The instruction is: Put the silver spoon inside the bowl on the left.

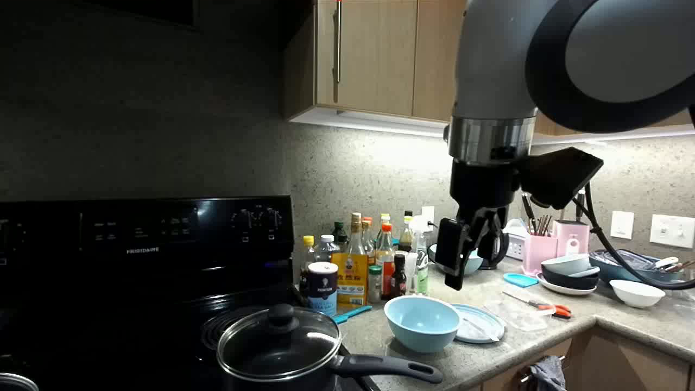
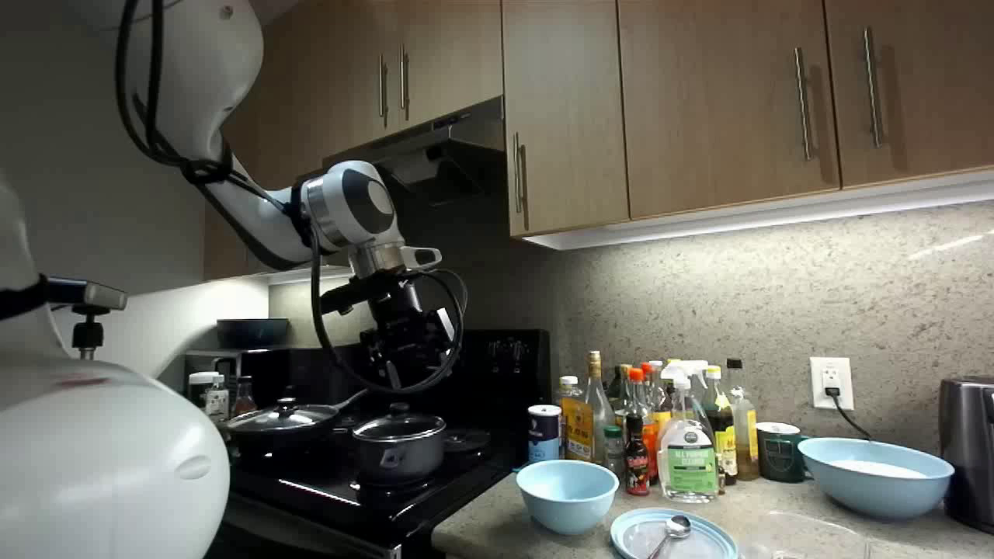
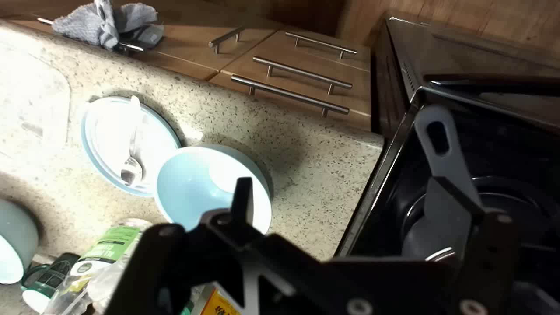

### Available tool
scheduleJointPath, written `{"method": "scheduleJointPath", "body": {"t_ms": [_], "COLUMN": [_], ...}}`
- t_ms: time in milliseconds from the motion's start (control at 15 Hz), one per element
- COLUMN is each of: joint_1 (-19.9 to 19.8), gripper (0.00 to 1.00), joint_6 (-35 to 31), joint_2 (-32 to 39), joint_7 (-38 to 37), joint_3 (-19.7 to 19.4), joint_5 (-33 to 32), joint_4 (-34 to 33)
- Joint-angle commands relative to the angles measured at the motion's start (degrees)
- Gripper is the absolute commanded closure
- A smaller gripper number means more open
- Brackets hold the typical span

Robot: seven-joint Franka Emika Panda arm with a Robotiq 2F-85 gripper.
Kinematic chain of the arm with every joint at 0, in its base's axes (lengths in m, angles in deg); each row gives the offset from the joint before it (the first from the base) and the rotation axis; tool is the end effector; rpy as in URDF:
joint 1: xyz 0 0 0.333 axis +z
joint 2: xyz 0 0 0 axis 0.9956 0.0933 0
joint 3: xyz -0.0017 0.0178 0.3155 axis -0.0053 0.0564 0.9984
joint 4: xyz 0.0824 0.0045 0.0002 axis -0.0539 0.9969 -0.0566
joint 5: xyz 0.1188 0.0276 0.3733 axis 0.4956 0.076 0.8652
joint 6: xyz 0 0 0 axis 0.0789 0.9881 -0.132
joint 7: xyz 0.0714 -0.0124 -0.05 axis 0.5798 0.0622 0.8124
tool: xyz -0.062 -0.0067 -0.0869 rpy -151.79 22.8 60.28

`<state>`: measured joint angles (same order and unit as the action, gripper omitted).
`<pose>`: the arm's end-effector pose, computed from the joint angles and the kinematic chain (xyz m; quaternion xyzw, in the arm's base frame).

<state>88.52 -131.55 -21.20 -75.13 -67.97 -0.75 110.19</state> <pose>0.3982 0.1741 0.4622 0.9802 0.1198 0.1119 0.1114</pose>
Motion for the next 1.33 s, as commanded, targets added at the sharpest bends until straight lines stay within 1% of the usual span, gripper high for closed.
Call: {"method": "scheduleJointPath", "body": {"t_ms": [0, 333, 467, 533, 867, 1000, 1067, 1133, 1267], "joint_1": [1.65, 1.65, 1.19, 0.51, -0.49, -1.27, -1.1, -0.76, -0.95], "gripper": [0.0, 0.0, 0.0, 0.0, 0.0, 0.0, 0.0, 0.0, 0.0], "joint_6": [0.27, 0.27, 0.07, 1.27, -0.47, 0.16, 0.29, 0.34, 0.34], "joint_2": [0.26, 0.26, 1.4, 2.13, 4.25, 5.69, 6.11, 4.92, 5.35], "joint_7": [-0.63, -0.63, 0.67, 0.21, 2.32, 0.97, 0.88, 0.44, 0.47], "joint_3": [-1.51, -1.51, -2.88, -3.5, -9.95, -11.91, -12.64, -11.87, -12.41], "joint_5": [-0.83, -0.83, -0.97, -1.16, 1.19, 1.55, 2.27, 0.59, 0.6], "joint_4": [-0.15, -0.15, -0.45, -0.92, -0.03, -0.59, -1.0, -0.15, -0.2]}}
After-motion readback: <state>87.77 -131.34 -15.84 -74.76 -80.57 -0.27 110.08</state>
